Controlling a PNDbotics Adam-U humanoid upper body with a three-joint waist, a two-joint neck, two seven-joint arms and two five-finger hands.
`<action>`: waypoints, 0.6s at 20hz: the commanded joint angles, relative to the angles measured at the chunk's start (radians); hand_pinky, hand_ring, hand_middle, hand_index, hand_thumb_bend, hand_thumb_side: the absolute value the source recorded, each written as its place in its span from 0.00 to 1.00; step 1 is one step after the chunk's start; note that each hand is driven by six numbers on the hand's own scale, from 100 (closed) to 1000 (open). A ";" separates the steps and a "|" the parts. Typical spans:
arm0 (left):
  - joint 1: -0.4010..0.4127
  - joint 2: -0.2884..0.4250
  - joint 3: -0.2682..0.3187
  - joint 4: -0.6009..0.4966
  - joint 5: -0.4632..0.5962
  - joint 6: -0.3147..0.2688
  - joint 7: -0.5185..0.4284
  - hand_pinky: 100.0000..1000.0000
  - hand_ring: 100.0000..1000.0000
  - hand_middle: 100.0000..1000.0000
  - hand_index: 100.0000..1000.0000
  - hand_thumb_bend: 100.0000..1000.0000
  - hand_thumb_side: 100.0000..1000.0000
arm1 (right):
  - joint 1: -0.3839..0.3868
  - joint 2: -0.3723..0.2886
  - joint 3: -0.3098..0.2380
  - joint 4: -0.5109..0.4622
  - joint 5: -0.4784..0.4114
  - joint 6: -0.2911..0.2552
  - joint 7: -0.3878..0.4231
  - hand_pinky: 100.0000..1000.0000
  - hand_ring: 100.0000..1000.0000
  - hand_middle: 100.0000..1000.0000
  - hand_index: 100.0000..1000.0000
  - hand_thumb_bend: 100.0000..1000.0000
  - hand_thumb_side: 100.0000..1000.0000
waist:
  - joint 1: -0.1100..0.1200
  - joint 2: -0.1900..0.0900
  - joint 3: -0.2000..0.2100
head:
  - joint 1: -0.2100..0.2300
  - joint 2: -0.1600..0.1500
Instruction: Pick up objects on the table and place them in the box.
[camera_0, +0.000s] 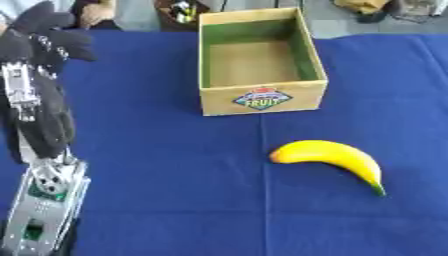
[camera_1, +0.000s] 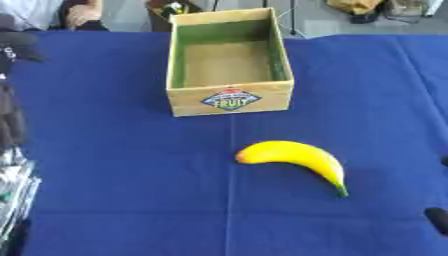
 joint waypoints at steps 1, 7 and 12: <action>-0.010 0.021 -0.002 -0.018 0.003 0.000 -0.005 0.43 0.53 0.60 0.77 0.00 1.00 | -0.018 -0.058 0.012 -0.019 -0.009 0.015 0.025 0.69 0.71 0.66 0.79 0.33 0.98 | -0.002 -0.022 0.002 | -0.003 -0.011; -0.011 0.020 -0.006 -0.018 0.006 0.000 -0.009 0.43 0.53 0.60 0.77 0.00 1.00 | -0.066 -0.085 0.044 -0.019 -0.029 0.028 0.080 0.70 0.71 0.66 0.79 0.34 0.98 | -0.004 -0.022 0.007 | -0.008 -0.012; -0.012 0.020 -0.008 -0.018 0.009 -0.001 -0.013 0.43 0.53 0.60 0.77 0.00 1.00 | -0.102 -0.111 0.074 -0.019 -0.032 0.038 0.135 0.70 0.72 0.67 0.80 0.35 0.98 | -0.005 -0.023 0.010 | -0.012 -0.015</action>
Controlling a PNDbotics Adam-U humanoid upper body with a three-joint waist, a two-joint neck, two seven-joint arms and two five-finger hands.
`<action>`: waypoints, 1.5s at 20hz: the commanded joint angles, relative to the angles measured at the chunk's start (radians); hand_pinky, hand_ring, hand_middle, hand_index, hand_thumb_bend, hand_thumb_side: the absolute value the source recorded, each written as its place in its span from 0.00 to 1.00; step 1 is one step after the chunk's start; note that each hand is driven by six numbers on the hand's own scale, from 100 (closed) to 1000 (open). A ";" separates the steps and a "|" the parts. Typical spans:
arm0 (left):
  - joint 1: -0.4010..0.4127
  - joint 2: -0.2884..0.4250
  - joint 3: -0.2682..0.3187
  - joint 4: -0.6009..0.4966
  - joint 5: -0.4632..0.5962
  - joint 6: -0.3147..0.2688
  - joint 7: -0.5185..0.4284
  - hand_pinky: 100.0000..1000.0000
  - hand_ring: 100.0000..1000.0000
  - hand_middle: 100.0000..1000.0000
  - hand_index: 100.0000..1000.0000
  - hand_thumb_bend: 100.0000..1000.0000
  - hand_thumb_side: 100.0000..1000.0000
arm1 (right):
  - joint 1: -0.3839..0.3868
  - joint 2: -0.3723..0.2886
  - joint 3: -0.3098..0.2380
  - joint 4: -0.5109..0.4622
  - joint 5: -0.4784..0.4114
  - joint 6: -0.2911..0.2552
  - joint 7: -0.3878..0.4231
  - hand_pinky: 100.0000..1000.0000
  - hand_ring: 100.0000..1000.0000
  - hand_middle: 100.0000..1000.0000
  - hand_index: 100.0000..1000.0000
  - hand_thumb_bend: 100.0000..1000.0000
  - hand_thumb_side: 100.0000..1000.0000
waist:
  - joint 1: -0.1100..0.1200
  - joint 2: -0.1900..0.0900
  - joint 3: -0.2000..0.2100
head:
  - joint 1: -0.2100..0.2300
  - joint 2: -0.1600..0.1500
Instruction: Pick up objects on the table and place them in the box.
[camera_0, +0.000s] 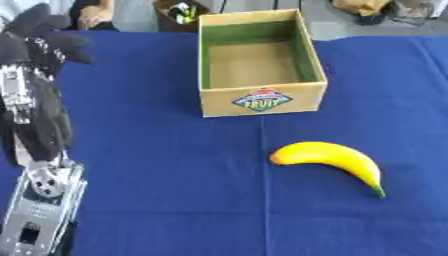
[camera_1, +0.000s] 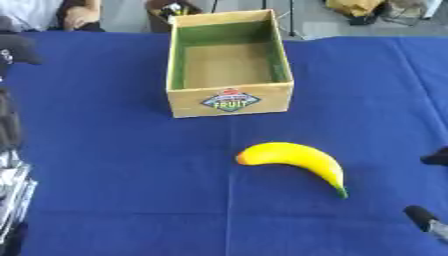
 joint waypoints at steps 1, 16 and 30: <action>-0.011 0.020 -0.003 -0.018 0.004 0.000 -0.006 0.43 0.53 0.60 0.77 0.00 1.00 | -0.024 -0.052 0.011 -0.017 -0.006 0.003 0.036 0.70 0.72 0.67 0.80 0.38 0.97 | -0.005 -0.023 0.000 | -0.005 -0.011; -0.011 0.014 -0.012 -0.018 0.015 0.001 -0.020 0.43 0.53 0.60 0.77 0.00 1.00 | -0.205 -0.045 0.119 -0.017 -0.044 -0.010 0.162 0.69 0.71 0.66 0.80 0.30 1.00 | -0.012 -0.026 0.010 | -0.024 -0.016; -0.007 0.011 -0.017 -0.018 0.020 0.002 -0.029 0.43 0.53 0.60 0.77 0.00 1.00 | -0.333 0.029 0.183 -0.017 -0.019 -0.015 0.239 0.69 0.71 0.66 0.81 0.29 1.00 | -0.014 -0.028 0.011 | -0.037 -0.033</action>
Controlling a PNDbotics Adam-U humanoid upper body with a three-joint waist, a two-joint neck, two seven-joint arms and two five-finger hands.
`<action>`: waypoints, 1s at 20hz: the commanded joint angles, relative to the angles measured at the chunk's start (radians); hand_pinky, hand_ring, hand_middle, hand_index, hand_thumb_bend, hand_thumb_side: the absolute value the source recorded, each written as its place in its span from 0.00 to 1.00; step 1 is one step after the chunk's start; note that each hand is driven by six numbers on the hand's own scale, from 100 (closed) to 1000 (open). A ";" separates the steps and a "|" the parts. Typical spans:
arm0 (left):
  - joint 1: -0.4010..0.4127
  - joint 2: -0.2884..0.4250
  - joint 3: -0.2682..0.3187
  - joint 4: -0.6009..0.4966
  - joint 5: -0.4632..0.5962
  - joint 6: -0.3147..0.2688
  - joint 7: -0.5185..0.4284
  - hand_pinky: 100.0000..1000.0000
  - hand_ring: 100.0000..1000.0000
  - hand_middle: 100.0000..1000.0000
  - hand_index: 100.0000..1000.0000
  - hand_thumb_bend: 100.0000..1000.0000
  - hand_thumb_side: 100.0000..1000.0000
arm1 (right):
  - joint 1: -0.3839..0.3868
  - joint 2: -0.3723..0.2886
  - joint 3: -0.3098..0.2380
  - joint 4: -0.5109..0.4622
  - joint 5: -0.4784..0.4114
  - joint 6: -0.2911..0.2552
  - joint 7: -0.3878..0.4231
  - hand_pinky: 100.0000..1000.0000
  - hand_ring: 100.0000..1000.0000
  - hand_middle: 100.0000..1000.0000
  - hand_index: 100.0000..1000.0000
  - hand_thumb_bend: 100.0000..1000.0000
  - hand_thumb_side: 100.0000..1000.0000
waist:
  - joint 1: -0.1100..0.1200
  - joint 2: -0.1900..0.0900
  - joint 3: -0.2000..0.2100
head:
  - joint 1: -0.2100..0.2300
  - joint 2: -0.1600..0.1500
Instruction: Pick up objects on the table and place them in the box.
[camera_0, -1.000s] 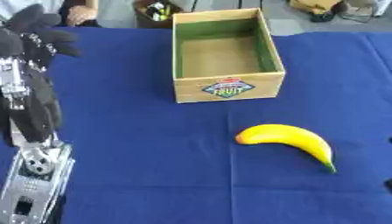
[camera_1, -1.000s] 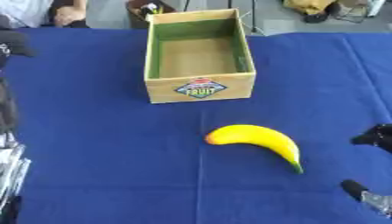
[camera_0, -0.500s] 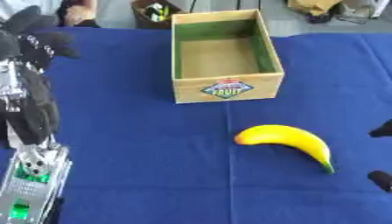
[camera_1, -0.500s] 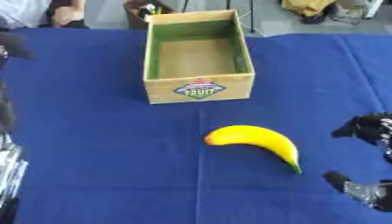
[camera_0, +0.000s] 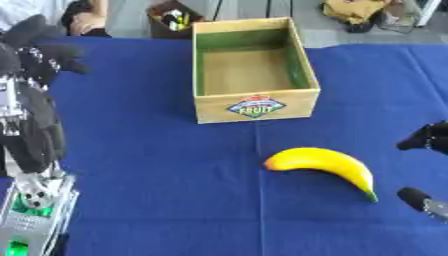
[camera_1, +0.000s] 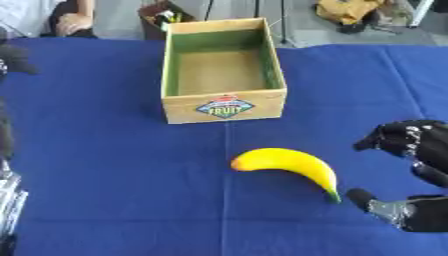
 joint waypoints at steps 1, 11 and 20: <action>-0.005 0.011 -0.004 -0.018 0.003 -0.001 -0.004 0.43 0.53 0.60 0.77 0.00 1.00 | -0.023 -0.005 0.003 -0.014 0.010 -0.001 0.021 0.69 0.71 0.66 0.81 0.29 1.00 | -0.002 -0.023 0.001 | -0.003 -0.012; 0.002 0.012 -0.004 -0.018 0.004 0.000 -0.008 0.43 0.53 0.60 0.77 0.00 1.00 | -0.122 0.086 0.017 -0.014 0.019 0.044 0.096 0.69 0.71 0.66 0.81 0.28 1.00 | -0.004 -0.031 -0.008 | -0.005 -0.009; 0.007 0.014 -0.002 -0.018 0.002 0.002 -0.006 0.43 0.54 0.60 0.77 0.00 1.00 | -0.214 0.148 0.023 -0.014 -0.021 0.074 0.177 0.69 0.71 0.65 0.82 0.28 1.00 | -0.006 -0.036 -0.015 | -0.009 0.004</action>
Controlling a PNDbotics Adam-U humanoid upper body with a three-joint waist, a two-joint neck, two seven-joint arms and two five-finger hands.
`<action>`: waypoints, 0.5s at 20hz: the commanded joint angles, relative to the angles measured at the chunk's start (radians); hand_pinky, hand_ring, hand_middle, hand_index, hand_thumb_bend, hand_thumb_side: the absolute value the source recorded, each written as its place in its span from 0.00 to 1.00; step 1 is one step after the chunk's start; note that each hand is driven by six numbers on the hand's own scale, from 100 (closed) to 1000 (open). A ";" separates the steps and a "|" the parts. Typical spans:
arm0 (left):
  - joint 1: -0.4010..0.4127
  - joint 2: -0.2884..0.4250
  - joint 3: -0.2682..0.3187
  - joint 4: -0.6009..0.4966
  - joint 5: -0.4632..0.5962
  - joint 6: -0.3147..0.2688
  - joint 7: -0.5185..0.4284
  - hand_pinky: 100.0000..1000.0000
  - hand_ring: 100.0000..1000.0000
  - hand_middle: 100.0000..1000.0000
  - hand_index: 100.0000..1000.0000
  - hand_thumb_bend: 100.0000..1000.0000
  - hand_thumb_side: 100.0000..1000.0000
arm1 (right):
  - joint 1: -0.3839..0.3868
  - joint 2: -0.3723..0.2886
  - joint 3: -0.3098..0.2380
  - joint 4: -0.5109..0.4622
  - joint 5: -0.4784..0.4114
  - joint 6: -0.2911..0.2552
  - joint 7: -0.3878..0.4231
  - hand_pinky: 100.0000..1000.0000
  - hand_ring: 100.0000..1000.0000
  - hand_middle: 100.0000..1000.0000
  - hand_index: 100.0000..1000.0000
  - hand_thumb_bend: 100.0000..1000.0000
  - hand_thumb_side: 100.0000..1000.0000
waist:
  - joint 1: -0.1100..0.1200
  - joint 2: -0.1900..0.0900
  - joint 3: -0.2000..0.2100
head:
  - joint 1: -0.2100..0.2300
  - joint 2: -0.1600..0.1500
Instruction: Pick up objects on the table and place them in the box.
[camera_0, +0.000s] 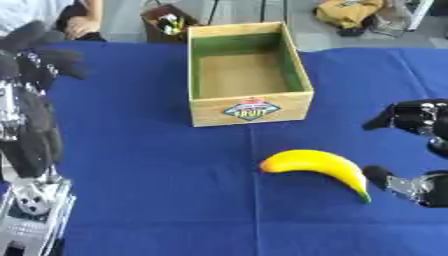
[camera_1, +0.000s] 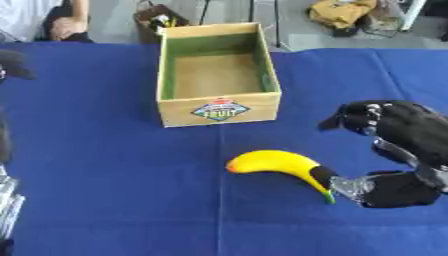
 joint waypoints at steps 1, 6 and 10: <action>-0.003 0.015 -0.001 -0.018 0.001 0.001 0.000 0.43 0.54 0.60 0.77 0.00 1.00 | -0.027 -0.002 -0.007 -0.014 -0.016 0.012 0.029 0.69 0.71 0.65 0.82 0.28 1.00 | -0.003 -0.025 -0.002 | -0.003 0.006; 0.000 0.017 -0.002 -0.018 0.001 0.002 0.000 0.44 0.54 0.60 0.77 0.00 1.00 | -0.056 0.027 0.002 -0.014 -0.001 0.015 0.081 0.69 0.72 0.66 0.82 0.28 1.00 | -0.006 -0.031 -0.009 | -0.001 0.009; 0.000 0.018 -0.002 -0.018 0.002 0.002 -0.001 0.44 0.54 0.60 0.77 0.00 1.00 | -0.069 0.046 0.025 -0.014 0.052 0.003 0.123 0.68 0.72 0.67 0.82 0.27 1.00 | -0.007 -0.034 -0.011 | -0.002 0.008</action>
